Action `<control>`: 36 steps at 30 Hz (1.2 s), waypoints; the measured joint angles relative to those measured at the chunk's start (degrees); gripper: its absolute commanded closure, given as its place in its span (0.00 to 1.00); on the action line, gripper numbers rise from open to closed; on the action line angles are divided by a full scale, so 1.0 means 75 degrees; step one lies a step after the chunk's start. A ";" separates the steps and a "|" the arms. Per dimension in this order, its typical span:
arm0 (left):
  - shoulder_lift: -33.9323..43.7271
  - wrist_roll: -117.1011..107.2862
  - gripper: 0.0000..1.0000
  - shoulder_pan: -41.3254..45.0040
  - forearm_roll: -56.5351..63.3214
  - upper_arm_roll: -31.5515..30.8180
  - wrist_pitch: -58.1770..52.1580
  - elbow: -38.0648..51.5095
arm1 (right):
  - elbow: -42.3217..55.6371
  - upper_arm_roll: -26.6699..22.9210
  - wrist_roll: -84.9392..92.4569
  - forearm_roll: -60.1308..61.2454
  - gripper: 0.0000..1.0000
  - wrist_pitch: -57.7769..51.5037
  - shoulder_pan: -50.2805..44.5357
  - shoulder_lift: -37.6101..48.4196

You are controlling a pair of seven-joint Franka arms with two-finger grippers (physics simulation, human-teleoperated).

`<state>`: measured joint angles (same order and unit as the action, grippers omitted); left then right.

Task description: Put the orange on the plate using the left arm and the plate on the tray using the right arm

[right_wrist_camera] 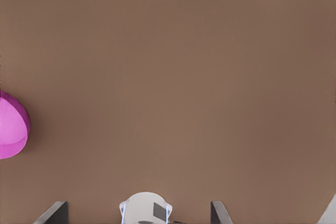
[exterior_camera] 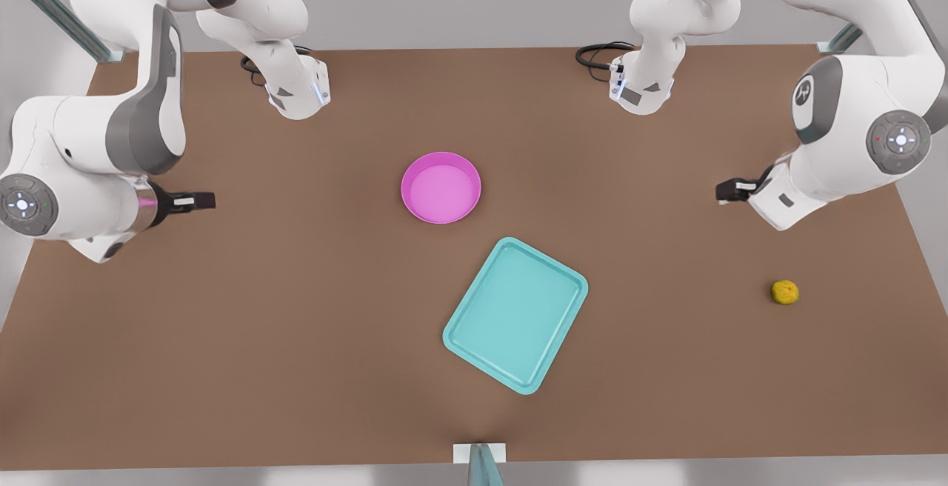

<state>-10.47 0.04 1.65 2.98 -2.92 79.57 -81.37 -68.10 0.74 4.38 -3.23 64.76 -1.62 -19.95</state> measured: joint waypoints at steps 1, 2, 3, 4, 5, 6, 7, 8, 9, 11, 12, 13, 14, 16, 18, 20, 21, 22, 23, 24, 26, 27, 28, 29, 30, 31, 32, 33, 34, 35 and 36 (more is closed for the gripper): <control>-0.0024 -0.0012 0.00 0.0001 0.0002 0.0005 0.0112 -0.0004 | 0.0015 0.0004 0.0006 0.0004 0.00 0.0069 -0.0005 0.0001; -0.0141 -0.0025 0.00 0.0032 0.0004 0.0062 0.0214 -0.0057 | 0.0023 0.0006 0.0012 0.0008 0.00 0.0128 -0.0007 0.0001; -0.0599 -0.0034 0.00 0.0106 -0.0003 0.0356 0.0365 -0.0127 | 0.0025 0.0007 0.0018 0.0010 0.00 0.0178 -0.0007 0.0001; -0.1210 -0.0030 0.00 -0.0161 -0.0030 0.0626 0.0655 -0.0174 | 0.0027 0.0007 0.0026 0.0012 0.00 0.0219 -0.0007 0.0001; -0.1885 0.0011 0.00 -0.0616 -0.0062 0.0774 0.1077 -0.0200 | 0.0091 0.0015 0.0032 0.0013 0.00 0.0254 -0.0005 -0.0028; -0.2462 0.0100 0.00 -0.1034 -0.0119 0.0851 0.1523 -0.0215 | 0.0180 0.0023 0.0038 0.0018 0.00 0.0285 -0.0006 -0.0064; -0.2884 0.0231 0.00 -0.1336 -0.0166 0.0896 0.1946 -0.0223 | 0.0221 0.0029 0.0043 0.0022 0.00 0.0310 -0.0010 -0.0084; -0.3165 0.0363 0.00 -0.1506 -0.0198 0.0920 0.2329 -0.0237 | 0.0243 0.0033 0.0049 0.0024 0.00 0.0332 -0.0015 -0.0093; -0.3388 0.0489 0.00 -0.1584 -0.0222 0.0931 0.2669 -0.0242 | 0.0254 0.0032 0.0054 0.0025 0.00 0.0350 -0.0018 -0.0099; -0.3726 0.0722 0.00 -0.1676 -0.0232 0.0991 0.3327 -0.0323 | 0.0249 0.0031 0.0064 0.0027 0.00 0.0379 -0.0018 -0.0103; -0.3813 0.0835 0.00 -0.1730 -0.0225 0.1047 0.3723 -0.0521 | 0.0245 0.0032 0.0068 0.0027 0.00 0.0389 -0.0018 -0.0105; -0.3921 0.0950 0.00 -0.1848 -0.0221 0.1118 0.4115 -0.0647 | 0.0243 0.0035 0.0072 0.0028 0.00 0.0397 -0.0018 -0.0105; -0.4039 0.1074 0.00 -0.2020 -0.0218 0.1157 0.4463 -0.0709 | 0.0243 0.0036 0.0077 0.0028 0.00 0.0404 -0.0019 -0.0104; -0.4243 0.1319 0.00 -0.2250 -0.0211 0.1188 0.5043 -0.0753 | 0.0240 0.0038 0.0084 0.0029 0.00 0.0416 -0.0021 -0.0113; -0.4396 0.1580 0.00 -0.2379 -0.0212 0.1196 0.5512 -0.0764 | 0.0244 0.0033 0.0090 0.0012 0.00 0.0421 -0.0122 -0.0154; -0.4479 0.1809 0.00 -0.2413 -0.0217 0.1198 0.5852 -0.0766 | 0.0259 0.0032 0.0096 0.0000 0.00 0.0423 -0.0164 -0.0178; -0.4519 0.1914 0.00 -0.2418 -0.0220 0.1198 0.5996 -0.0767 | 0.0262 0.0032 0.0099 -0.0005 0.00 0.0424 -0.0168 -0.0182; -0.4557 0.2013 0.00 -0.2420 -0.0227 0.1198 0.6141 -0.0767 | 0.0263 0.0031 0.0101 -0.0008 0.00 0.0423 -0.0170 -0.0184; -0.4588 0.2107 0.00 -0.2422 -0.0241 0.1198 0.6265 -0.0773 | 0.0264 0.0031 0.0104 -0.0010 0.00 0.0422 -0.0170 -0.0185; -0.4621 0.2196 0.00 -0.2422 -0.0255 0.1198 0.6369 -0.0776 | 0.0263 0.0031 0.0106 -0.0012 0.00 0.0421 -0.0171 -0.0186; -0.4708 0.2358 0.00 -0.2423 -0.0275 0.1198 0.6533 -0.0777 | 0.0263 0.0031 0.0111 -0.0018 0.00 0.0420 -0.0168 -0.0186; -0.4730 0.2433 0.00 -0.2423 -0.0282 0.1198 0.6594 -0.0783 | 0.0264 0.0031 0.0113 -0.0021 0.00 0.0419 -0.0166 -0.0186; -0.4754 0.2503 0.00 -0.2422 -0.0287 0.1198 0.6633 -0.0813 | 0.0265 0.0031 0.0115 -0.0022 0.00 0.0419 -0.0166 -0.0186; -0.4772 0.2570 0.00 -0.2423 -0.0293 0.1198 0.6666 -0.0877 | 0.0265 0.0031 0.0116 -0.0024 0.00 0.0419 -0.0167 -0.0186; -0.4788 0.2633 0.00 -0.2423 -0.0298 0.1198 0.6696 -0.0915 | 0.0265 0.0031 0.0118 -0.0025 0.00 0.0418 -0.0167 -0.0191; -0.4817 0.2693 0.00 -0.2427 -0.0302 0.1198 0.6720 -0.0935 | 0.0265 0.0031 0.0119 -0.0025 0.00 0.0418 -0.0166 -0.0197; -0.4841 0.2749 0.00 -0.2435 -0.0305 0.1196 0.6740 -0.0944 | 0.0265 0.0031 0.0121 -0.0024 0.00 0.0418 -0.0168 -0.0204; -0.4856 0.2800 0.17 -0.2441 -0.0305 0.1197 0.6758 -0.0945 | 0.0265 0.0031 0.0122 -0.0022 0.00 0.0418 -0.0170 -0.0207; -0.4863 0.2841 0.28 -0.2444 -0.0297 0.1197 0.6774 -0.0944 | 0.0265 0.0031 0.0123 -0.0022 0.00 0.0418 -0.0170 -0.0208; -0.4864 0.2878 0.28 -0.2445 -0.0286 0.1197 0.6788 -0.0944 | 0.0265 0.0031 0.0125 -0.0021 0.00 0.0418 -0.0171 -0.0209; -0.4867 0.2918 0.28 -0.2446 -0.0284 0.1197 0.6801 -0.0943 | 0.0260 0.0031 0.0126 -0.0020 0.00 0.0417 -0.0171 -0.0209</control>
<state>-46.97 21.92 -16.69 0.85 6.06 130.58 -88.45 -66.15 0.97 5.33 -3.38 67.89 -2.90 -21.52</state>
